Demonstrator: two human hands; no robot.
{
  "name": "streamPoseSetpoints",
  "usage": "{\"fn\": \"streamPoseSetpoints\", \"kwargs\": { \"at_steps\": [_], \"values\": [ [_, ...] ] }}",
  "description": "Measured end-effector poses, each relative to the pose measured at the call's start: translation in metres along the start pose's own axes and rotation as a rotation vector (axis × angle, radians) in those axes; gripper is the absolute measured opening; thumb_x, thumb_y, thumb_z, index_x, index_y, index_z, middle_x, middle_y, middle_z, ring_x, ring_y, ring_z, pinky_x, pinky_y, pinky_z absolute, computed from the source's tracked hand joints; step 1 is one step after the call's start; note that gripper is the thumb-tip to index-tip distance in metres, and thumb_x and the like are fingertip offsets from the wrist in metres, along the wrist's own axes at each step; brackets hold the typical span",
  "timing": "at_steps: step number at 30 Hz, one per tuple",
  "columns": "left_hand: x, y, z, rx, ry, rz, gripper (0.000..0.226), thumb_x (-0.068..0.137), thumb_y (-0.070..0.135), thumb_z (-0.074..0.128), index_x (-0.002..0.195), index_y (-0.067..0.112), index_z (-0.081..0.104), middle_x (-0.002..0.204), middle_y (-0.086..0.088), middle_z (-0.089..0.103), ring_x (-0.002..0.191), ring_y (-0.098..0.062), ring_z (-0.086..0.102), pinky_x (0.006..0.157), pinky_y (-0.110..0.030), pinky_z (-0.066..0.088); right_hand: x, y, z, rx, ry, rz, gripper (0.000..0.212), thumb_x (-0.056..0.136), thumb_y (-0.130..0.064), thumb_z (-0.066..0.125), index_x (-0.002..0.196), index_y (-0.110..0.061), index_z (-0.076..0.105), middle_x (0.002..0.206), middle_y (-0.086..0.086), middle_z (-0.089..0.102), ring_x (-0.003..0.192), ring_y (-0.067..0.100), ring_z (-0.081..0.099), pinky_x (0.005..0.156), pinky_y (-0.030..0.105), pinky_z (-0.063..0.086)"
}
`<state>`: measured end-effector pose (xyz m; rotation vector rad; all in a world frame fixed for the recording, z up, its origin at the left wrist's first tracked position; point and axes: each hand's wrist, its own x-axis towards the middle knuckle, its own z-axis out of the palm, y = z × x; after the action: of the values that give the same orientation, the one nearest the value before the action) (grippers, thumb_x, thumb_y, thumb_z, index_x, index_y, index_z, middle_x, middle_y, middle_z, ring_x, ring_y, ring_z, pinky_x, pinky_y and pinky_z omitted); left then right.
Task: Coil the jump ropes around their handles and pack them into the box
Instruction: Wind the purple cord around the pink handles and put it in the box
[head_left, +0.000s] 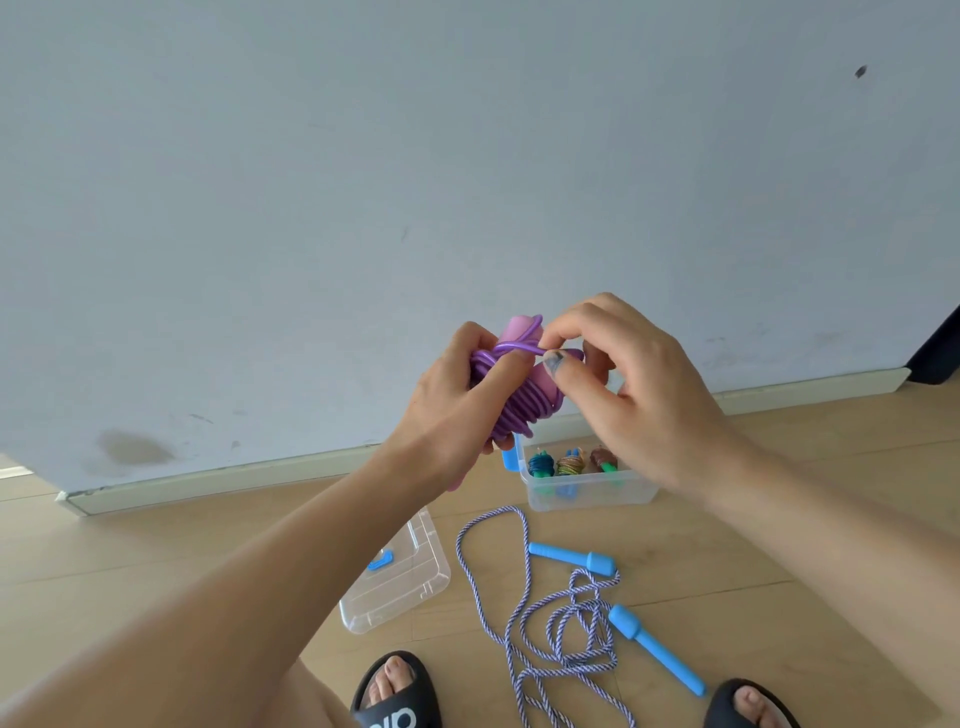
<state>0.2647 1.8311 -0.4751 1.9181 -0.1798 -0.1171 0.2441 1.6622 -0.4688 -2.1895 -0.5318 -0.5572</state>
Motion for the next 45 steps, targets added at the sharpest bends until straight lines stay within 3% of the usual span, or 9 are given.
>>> {"fn": "streamPoseSetpoints", "kwargs": {
  "at_steps": [4, 8, 12, 19, 23, 28, 31, 39, 45],
  "values": [
    [-0.002, -0.002, -0.003, 0.163, 0.046, 0.168, 0.025, 0.095, 0.044, 0.055, 0.098, 0.021, 0.047, 0.078, -0.006, 0.071, 0.064, -0.020, 0.072, 0.063, -0.043, 0.057, 0.005, -0.007, -0.014, 0.294, -0.142, 0.226, 0.010, 0.095, -0.021, 0.062, 0.086, -0.023, 0.065, 0.074, -0.002, 0.064, 0.068, 0.020, 0.055, 0.065, 0.030, 0.043],
    [0.004, -0.005, -0.010, 0.354, 0.043, 0.282, 0.032, 0.090, 0.054, 0.053, 0.096, 0.024, 0.044, 0.079, 0.000, 0.067, 0.072, -0.022, 0.070, 0.068, -0.050, 0.056, 0.011, -0.004, -0.019, 0.472, -0.172, 0.409, 0.018, 0.093, -0.022, 0.065, 0.081, -0.008, 0.066, 0.063, -0.007, 0.059, 0.057, 0.004, 0.046, 0.063, 0.018, 0.036],
    [0.005, -0.003, -0.012, 0.402, -0.001, 0.349, 0.036, 0.092, 0.054, 0.055, 0.096, 0.020, 0.044, 0.075, 0.005, 0.065, 0.067, -0.010, 0.069, 0.062, -0.034, 0.055, 0.013, -0.002, -0.016, 0.617, -0.141, 0.557, 0.020, 0.089, -0.020, 0.069, 0.070, -0.014, 0.064, 0.067, 0.009, 0.055, 0.056, 0.013, 0.038, 0.057, 0.029, 0.026],
    [0.000, -0.002, -0.008, 0.135, -0.118, 0.069, 0.039, 0.097, 0.059, 0.047, 0.087, 0.021, 0.050, 0.076, -0.004, 0.069, 0.071, -0.025, 0.074, 0.072, -0.047, 0.057, 0.008, -0.002, -0.007, 0.750, -0.190, 0.749, 0.022, 0.081, -0.010, 0.074, 0.067, -0.017, 0.059, 0.062, 0.003, 0.051, 0.050, 0.008, 0.039, 0.050, 0.023, 0.028],
    [0.004, -0.005, -0.013, 0.087, -0.140, 0.082, 0.028, 0.090, 0.046, 0.060, 0.091, 0.019, 0.051, 0.088, -0.013, 0.070, 0.073, -0.029, 0.073, 0.078, -0.053, 0.057, 0.009, -0.001, -0.003, 0.898, -0.185, 0.805, 0.019, 0.082, 0.000, 0.068, 0.072, -0.016, 0.063, 0.063, -0.002, 0.048, 0.043, 0.004, 0.035, 0.047, 0.020, 0.025],
    [0.004, -0.007, -0.015, 0.124, -0.159, 0.141, 0.029, 0.079, 0.032, 0.066, 0.098, 0.014, 0.055, 0.089, -0.013, 0.068, 0.074, -0.029, 0.071, 0.074, -0.052, 0.059, 0.012, 0.003, -0.007, 1.000, -0.277, 0.824, 0.014, 0.086, -0.003, 0.060, 0.077, -0.014, 0.059, 0.082, 0.006, 0.015, 0.050, 0.009, 0.021, 0.046, 0.021, 0.025],
    [0.004, -0.006, -0.019, 0.116, -0.166, 0.141, 0.026, 0.080, 0.031, 0.065, 0.097, 0.013, 0.058, 0.088, -0.012, 0.069, 0.071, -0.024, 0.072, 0.067, -0.043, 0.060, 0.013, 0.002, -0.014, 1.053, -0.332, 0.820, 0.012, 0.090, -0.006, 0.057, 0.080, -0.013, 0.056, 0.073, -0.001, 0.034, 0.054, 0.009, 0.022, 0.051, 0.023, 0.025],
    [0.005, -0.007, -0.018, 0.192, -0.215, 0.157, 0.026, 0.076, 0.036, 0.065, 0.092, 0.015, 0.067, 0.087, -0.015, 0.066, 0.080, -0.034, 0.067, 0.076, -0.052, 0.057, 0.013, -0.004, -0.023, 0.490, -0.442, 0.595, 0.019, 0.086, -0.014, 0.072, 0.090, -0.013, 0.054, 0.073, 0.000, 0.066, 0.066, 0.011, 0.053, 0.061, 0.026, 0.035],
    [0.009, -0.010, -0.019, 0.322, -0.200, 0.174, 0.030, 0.069, 0.042, 0.081, 0.088, 0.024, 0.067, 0.093, 0.000, 0.059, 0.084, -0.020, 0.060, 0.080, -0.049, 0.053, 0.002, -0.008, -0.012, 0.187, -0.462, 0.507, 0.020, 0.091, -0.022, 0.064, 0.096, -0.013, 0.046, 0.069, -0.004, 0.071, 0.055, 0.005, 0.052, 0.060, 0.026, 0.040]
  ]
}}
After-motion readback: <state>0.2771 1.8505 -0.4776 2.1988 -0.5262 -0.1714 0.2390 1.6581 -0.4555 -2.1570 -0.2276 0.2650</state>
